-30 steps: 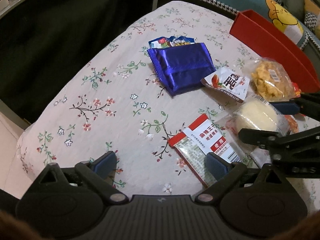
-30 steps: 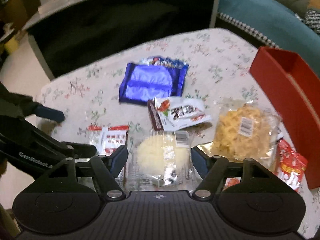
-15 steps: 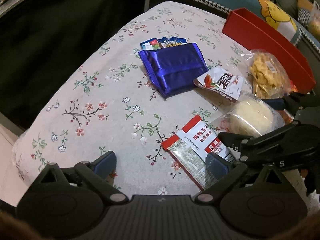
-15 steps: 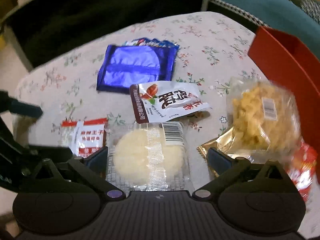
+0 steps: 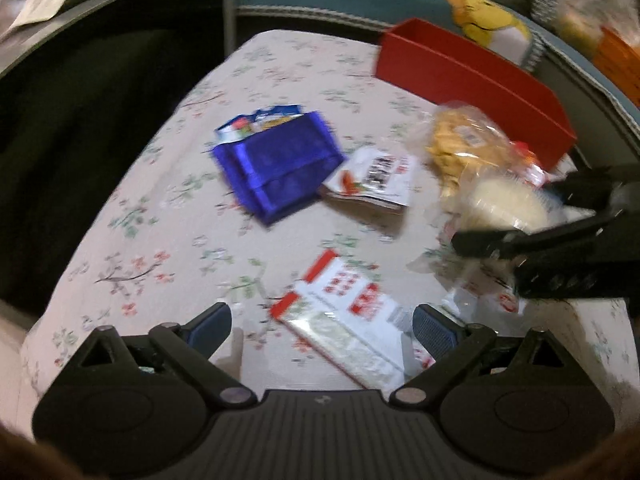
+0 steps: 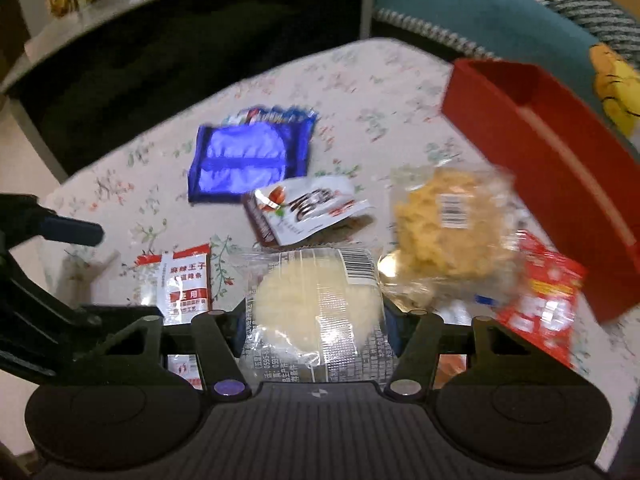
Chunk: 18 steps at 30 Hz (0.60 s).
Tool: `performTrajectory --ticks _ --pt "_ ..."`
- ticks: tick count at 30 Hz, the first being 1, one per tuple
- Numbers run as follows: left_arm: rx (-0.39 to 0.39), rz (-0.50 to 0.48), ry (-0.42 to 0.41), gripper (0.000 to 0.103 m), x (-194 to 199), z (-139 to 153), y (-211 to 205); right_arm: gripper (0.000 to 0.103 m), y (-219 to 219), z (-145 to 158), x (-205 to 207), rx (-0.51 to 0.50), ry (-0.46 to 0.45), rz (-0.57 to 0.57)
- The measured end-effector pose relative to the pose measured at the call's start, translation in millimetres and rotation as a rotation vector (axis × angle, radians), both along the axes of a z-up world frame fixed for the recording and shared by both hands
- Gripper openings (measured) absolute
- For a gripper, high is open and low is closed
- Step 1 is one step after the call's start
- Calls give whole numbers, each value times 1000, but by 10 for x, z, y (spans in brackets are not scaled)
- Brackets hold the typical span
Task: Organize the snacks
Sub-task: 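Grasp the wrapped round bun with the right tool while the left tool reaches toward the white duck-neck pouch, then lift the bun with the right tool while the left tool grasps the white pouch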
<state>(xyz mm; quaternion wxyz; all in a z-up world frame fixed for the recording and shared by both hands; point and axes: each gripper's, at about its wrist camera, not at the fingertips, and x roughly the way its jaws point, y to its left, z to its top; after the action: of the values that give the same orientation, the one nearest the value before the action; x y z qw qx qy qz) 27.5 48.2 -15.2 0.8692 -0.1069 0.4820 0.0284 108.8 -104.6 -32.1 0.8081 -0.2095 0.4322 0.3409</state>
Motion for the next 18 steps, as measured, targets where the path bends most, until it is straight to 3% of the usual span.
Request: performTrajectory --ticks 6,11,15,18 --pt "-44 -39 -31 103 248 105 -139 65 -423 321 -153 73 -48 -90" --pt "-97 -101 -42 103 771 129 -238 65 -634 330 -108 105 -34 -156" --pt "-46 -140 -57 103 1147 100 -304 66 -670 261 -3 114 -5 -179" --pt "-40 -124 -11 103 1362 -40 -250 66 -695 233 57 121 16 -186"
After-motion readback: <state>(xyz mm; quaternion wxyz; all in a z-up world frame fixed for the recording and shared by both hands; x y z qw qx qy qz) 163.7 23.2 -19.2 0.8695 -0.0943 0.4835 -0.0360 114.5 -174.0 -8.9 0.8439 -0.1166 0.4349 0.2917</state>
